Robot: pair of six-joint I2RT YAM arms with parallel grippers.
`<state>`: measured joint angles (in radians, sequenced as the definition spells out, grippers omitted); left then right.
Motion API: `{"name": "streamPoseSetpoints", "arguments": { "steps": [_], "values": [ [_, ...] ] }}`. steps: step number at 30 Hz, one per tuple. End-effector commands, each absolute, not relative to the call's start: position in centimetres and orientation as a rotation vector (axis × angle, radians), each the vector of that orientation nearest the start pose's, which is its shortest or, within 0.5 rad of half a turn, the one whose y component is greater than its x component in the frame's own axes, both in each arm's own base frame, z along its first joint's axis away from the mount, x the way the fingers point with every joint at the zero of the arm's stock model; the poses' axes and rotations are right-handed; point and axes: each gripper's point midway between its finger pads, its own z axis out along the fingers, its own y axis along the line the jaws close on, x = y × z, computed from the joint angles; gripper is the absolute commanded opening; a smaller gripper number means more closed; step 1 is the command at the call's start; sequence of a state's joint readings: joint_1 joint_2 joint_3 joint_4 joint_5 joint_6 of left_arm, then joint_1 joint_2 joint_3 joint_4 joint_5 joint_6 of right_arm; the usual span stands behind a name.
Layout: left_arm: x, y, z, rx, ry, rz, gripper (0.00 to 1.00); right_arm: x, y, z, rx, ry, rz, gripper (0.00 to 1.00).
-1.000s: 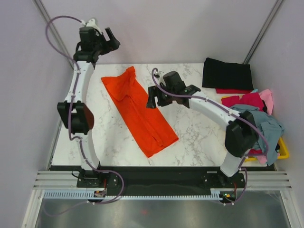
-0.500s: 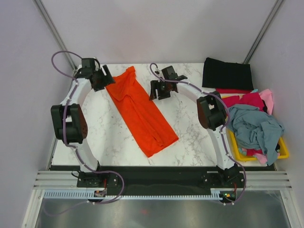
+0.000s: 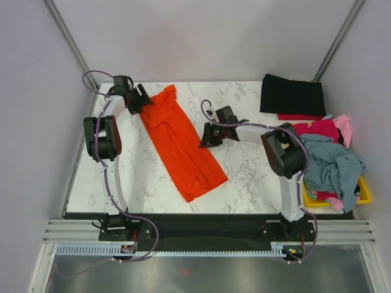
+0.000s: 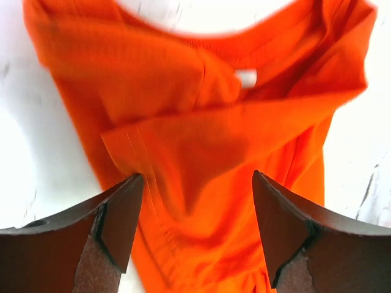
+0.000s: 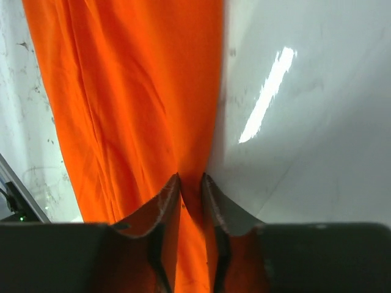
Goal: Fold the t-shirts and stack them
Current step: Fold the tshirt
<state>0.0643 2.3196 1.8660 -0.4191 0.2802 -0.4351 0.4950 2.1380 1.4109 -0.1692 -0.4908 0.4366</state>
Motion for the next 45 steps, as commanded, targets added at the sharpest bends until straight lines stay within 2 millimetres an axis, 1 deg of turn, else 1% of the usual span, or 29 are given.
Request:
{"name": "streamPoseSetpoints", "arguments": {
  "steps": [1, 3, 4, 7, 9, 10, 11, 12, 15, 18, 19, 21, 22, 24, 25, 27, 28, 29, 31, 32, 33, 34, 35, 36, 37, 38, 39, 42, 45],
  "values": [
    [59.9, -4.2, 4.6, -0.494, 2.373, -0.642, 0.79, 34.3, 30.4, -0.8, -0.205, 2.690, 0.881, 0.26],
    [61.0, -4.7, 5.1, -0.490, 2.347, -0.690, 0.77, 32.5, 30.8, -0.6, -0.191, 2.670, 0.882, 0.23],
    [61.2, -5.4, 4.2, -0.486, 2.359, -0.722, 0.75, 30.0, 29.6, -2.5, -0.165, 2.724, 0.837, 0.22],
    [62.4, -7.9, 5.6, -0.381, 2.333, -0.786, 0.75, 26.5, 30.5, -2.0, -0.116, 2.716, 0.900, 0.22],
    [62.7, -9.5, 5.2, -0.325, 2.335, -0.824, 0.75, 24.7, 32.0, -1.3, -0.147, 2.693, 0.938, 0.21],
    [62.9, -11.9, 6.3, -0.256, 2.317, -0.868, 0.76, 23.7, 32.3, -1.4, -0.115, 2.714, 0.949, 0.21],
    [62.9, -12.8, 6.5, -0.231, 2.313, -0.887, 0.76, 22.4, 33.4, -1.2, -0.152, 2.716, 0.980, 0.21],
    [63.2, -14.1, 6.6, -0.191, 2.303, -0.906, 0.76, 21.9, 34.1, -1.0, -0.165, 2.704, 1.009, 0.21],
    [63.3, -15.0, 6.8, -0.185, 2.296, -0.929, 0.78, 20.8, 35.1, -1.0, -0.197, 2.713, 1.020, 0.21],
    [63.6, -14.3, 8.3, -0.149, 2.277, -0.903, 0.81, 20.8, 34.7, -1.7, -0.233, 2.735, 0.966, 0.39],
    [63.3, -13.9, 9.5, -0.151, 2.280, -0.879, 0.83, 21.4, 35.0, -1.2, -0.259, 2.719, 0.956, 0.51],
    [63.1, -12.7, 11.4, -0.138, 2.261, -0.842, 0.89, 22.5, 34.2, -1.0, -0.296, 2.706, 0.845, 0.58],
    [62.8, -11.9, 14.4, -0.141, 2.230, -0.799, 0.97, 23.0, 33.7, -0.8, -0.294, 2.708, 0.807, 0.62],
    [62.0, -10.1, 16.5, -0.170, 2.216, -0.725, 1.00, 23.5, 32.9, 0.1, -0.313, 2.706, 0.769, 0.64],
    [61.5, -8.9, 20.3, -0.182, 2.160, -0.663, 1.00, 24.1, 32.5, 1.1, -0.304, 2.685, 0.764, 0.66],
    [60.1, -7.8, 21.6, -0.215, 2.169, -0.614, 1.00, 24.0, 31.5, 2.0, -0.319, 2.684, 0.724, 0.68],
    [59.5, -5.6, 22.9, -0.257, 2.154, -0.568, 1.00, 24.6, 30.6, 2.4, -0.314, 2.667, 0.685, 0.70],
    [58.0, -4.6, 25.9, -0.267, 2.117, -0.545, 1.00, 25.2, 30.1, 3.9, -0.298, 2.629, 0.695, 0.72],
    [55.0, -3.8, 25.4, -0.314, 2.164, -0.495, 1.00, 26.8, 29.1, 5.5, -0.239, 2.587, 0.701, 0.77],
    [52.7, -3.9, 28.8, -0.297, 2.112, -0.493, 1.00, 28.7, 28.0, 6.5, -0.177, 2.556, 0.715, 0.78],
    [50.7, -4.0, 25.7, -0.333, 2.190, -0.490, 1.00, 30.8, 28.3, 8.2, -0.163, 2.494, 0.748, 0.78],
    [49.1, -4.0, 24.9, -0.346, 2.213, -0.488, 1.00, 32.5, 27.6, 8.9, -0.139, 2.473, 0.755, 0.78],
    [46.7, -4.1, 26.8, -0.350, 2.177, -0.485, 1.00, 33.2, 28.1, 8.3, -0.149, 2.499, 0.790, 0.78],
    [44.1, -4.1, 22.3, -0.404, 2.278, -0.474, 1.00, 34.6, 28.8, 10.2, -0.161, 2.489, 0.829, 0.78],
    [42.4, -4.3, 21.5, -0.411, 2.289, -0.486, 1.00, 35.1, 28.9, 10.3, -0.164, 2.498, 0.844, 0.77],
    [40.7, -4.4, 20.4, -0.423, 2.314, -0.478, 1.00, 35.2, 29.1, 10.2, -0.165, 2.511, 0.850, 0.77],
    [37.3, -4.2, 18.5, -0.477, 2.345, -0.469, 0.99, 35.0, 29.2, 10.3, -0.163, 2.519, 0.865, 0.77],
    [31.9, -4.5, 15.0, -0.552, 2.376, -0.472, 1.00, 33.6, 29.3, 9.3, -0.111, 2.543, 0.925, 0.79],
    [28.9, -5.4, 12.5, -0.570, 2.413, -0.517, 0.99, 33.6, 30.6, 8.4, -0.089, 2.513, 1.037, 0.79]
  ]
}}
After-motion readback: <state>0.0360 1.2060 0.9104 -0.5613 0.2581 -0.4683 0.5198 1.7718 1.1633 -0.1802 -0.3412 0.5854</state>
